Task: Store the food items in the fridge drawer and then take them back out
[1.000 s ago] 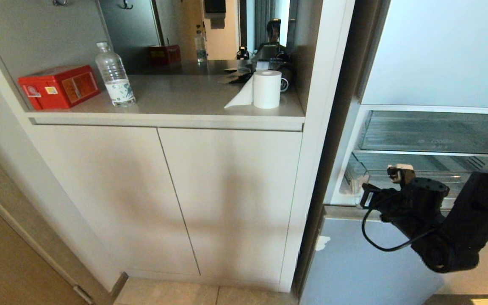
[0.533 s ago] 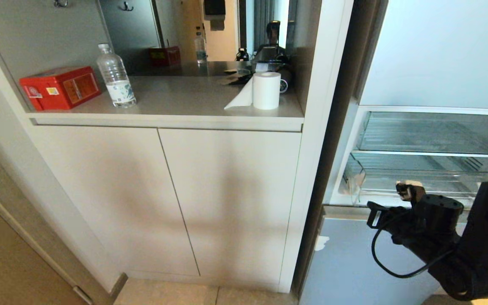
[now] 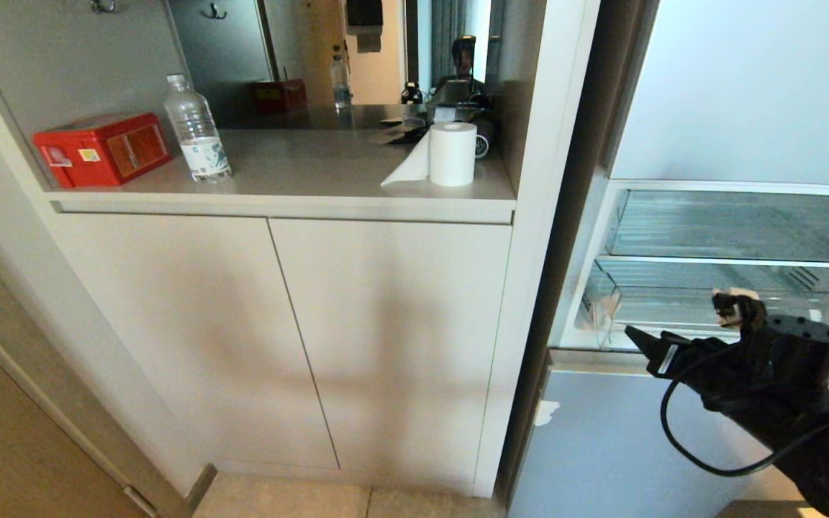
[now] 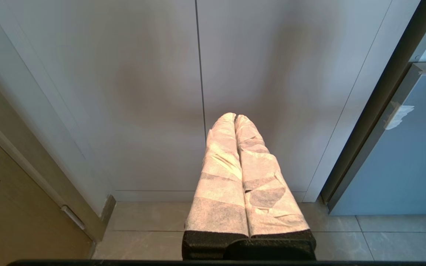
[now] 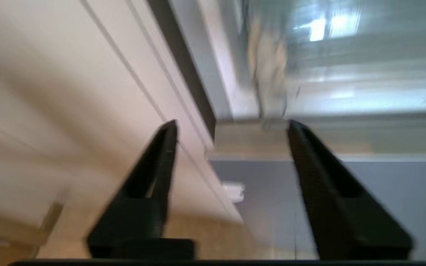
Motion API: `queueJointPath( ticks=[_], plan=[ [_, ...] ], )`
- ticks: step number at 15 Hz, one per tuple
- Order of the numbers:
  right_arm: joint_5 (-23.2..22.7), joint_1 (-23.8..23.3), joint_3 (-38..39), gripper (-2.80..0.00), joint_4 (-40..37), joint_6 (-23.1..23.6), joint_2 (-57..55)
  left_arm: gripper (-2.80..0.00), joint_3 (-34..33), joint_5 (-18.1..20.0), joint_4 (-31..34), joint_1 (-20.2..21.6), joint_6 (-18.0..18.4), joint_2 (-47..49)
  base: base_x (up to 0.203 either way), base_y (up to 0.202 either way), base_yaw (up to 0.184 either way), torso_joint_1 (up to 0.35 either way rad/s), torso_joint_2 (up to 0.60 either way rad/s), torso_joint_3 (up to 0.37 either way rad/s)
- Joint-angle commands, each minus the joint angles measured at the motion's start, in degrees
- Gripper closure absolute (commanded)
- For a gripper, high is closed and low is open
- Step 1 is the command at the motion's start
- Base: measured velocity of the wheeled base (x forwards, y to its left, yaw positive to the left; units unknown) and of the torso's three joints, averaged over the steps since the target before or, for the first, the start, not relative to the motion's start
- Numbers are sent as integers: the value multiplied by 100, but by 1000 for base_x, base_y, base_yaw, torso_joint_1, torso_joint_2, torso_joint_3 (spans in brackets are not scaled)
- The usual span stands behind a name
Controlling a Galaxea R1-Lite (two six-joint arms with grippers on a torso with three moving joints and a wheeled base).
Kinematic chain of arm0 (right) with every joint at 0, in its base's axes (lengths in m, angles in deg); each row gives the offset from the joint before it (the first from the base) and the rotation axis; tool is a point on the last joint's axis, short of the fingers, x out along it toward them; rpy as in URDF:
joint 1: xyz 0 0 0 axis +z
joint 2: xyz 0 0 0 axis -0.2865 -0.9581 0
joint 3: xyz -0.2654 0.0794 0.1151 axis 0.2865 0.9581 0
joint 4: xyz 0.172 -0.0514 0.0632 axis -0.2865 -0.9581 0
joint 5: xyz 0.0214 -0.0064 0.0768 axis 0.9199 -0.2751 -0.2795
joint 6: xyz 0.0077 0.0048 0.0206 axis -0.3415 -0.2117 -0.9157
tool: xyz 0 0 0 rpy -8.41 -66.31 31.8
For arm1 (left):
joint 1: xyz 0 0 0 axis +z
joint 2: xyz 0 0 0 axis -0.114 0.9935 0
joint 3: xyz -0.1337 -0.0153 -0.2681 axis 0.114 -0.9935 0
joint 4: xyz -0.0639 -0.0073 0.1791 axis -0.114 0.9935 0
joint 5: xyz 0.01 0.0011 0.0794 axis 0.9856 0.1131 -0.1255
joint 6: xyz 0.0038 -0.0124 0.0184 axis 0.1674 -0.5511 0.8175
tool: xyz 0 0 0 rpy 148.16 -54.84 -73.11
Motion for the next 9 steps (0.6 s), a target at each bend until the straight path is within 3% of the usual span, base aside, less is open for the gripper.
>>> queueJointPath(
  ticks=[1,5,9],
  plan=[
    [-6,-118,-495,-280,-1093,-5,698,0,2,0,2,2,0,7,0,0,0,0,0,0],
    [-144,-654,-2746,-280,-4104,107,875,0,2,0,2,2,0,7,0,0,0,0,0,0],
    [-582,-1097,-4538,-280,-6138,546,-2,0,2,0,2,2,0,7,0,0,0,0,0,0]
  ],
)
